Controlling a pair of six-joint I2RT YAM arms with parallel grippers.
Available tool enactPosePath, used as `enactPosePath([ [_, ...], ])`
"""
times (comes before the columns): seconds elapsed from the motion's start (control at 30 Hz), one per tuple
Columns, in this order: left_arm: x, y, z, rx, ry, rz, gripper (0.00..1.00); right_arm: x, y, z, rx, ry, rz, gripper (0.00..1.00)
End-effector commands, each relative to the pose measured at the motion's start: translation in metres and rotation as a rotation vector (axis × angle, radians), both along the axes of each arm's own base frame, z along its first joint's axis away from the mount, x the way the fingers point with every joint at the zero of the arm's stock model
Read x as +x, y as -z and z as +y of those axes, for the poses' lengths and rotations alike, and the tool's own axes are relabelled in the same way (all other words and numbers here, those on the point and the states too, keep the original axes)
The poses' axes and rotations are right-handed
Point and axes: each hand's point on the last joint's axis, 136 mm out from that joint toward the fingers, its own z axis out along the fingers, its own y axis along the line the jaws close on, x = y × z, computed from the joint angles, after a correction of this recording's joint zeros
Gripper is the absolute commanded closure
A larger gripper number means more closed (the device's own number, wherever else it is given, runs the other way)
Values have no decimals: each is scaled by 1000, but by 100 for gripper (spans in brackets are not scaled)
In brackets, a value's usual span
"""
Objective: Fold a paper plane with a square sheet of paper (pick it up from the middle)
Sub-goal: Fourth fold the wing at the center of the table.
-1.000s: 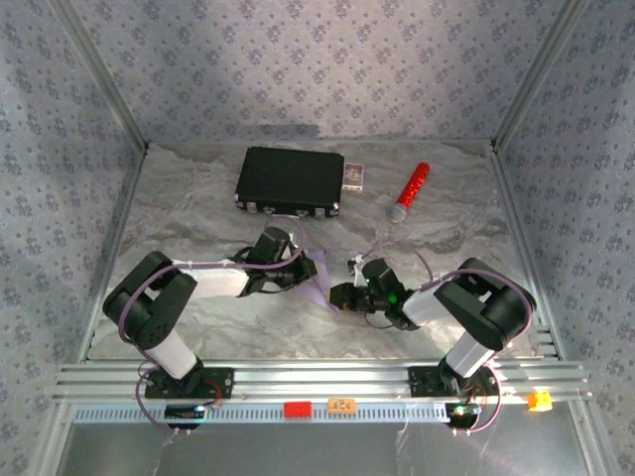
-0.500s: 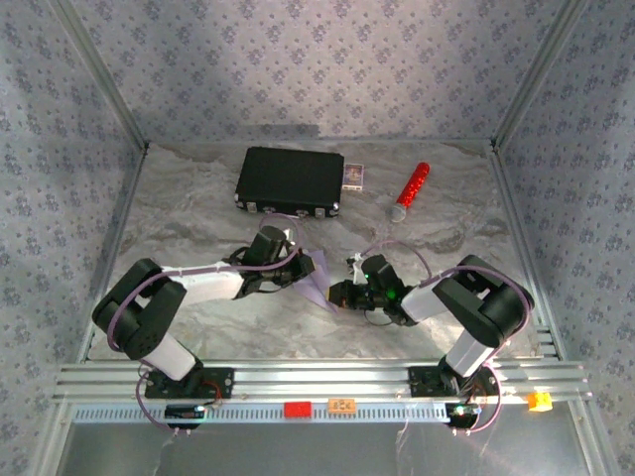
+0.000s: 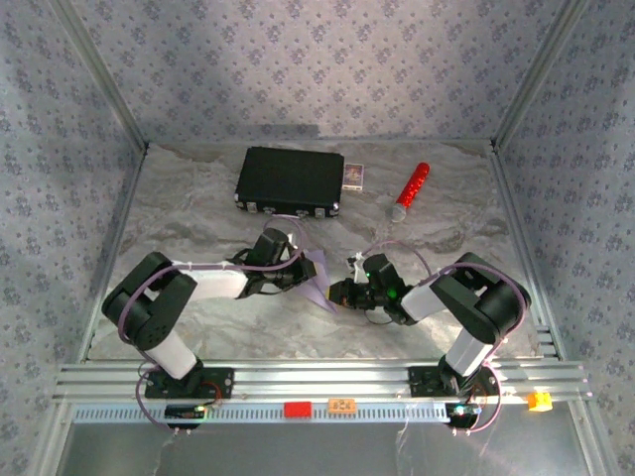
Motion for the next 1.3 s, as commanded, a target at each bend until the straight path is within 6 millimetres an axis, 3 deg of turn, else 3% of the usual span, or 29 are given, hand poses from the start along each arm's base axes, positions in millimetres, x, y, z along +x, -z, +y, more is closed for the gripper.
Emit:
enactPosePath([
  [0.0,11,-13,-11,-42,30,-50,94,-10,30,-12,-85,24,86,96],
  [0.73,20,4,-14,-17,18,-33,94,-10,35,-14,-103,22,121,96],
  [1.27,20,17,-5,40,0,-12,94,-11,39,-14,-130,27,169,96],
])
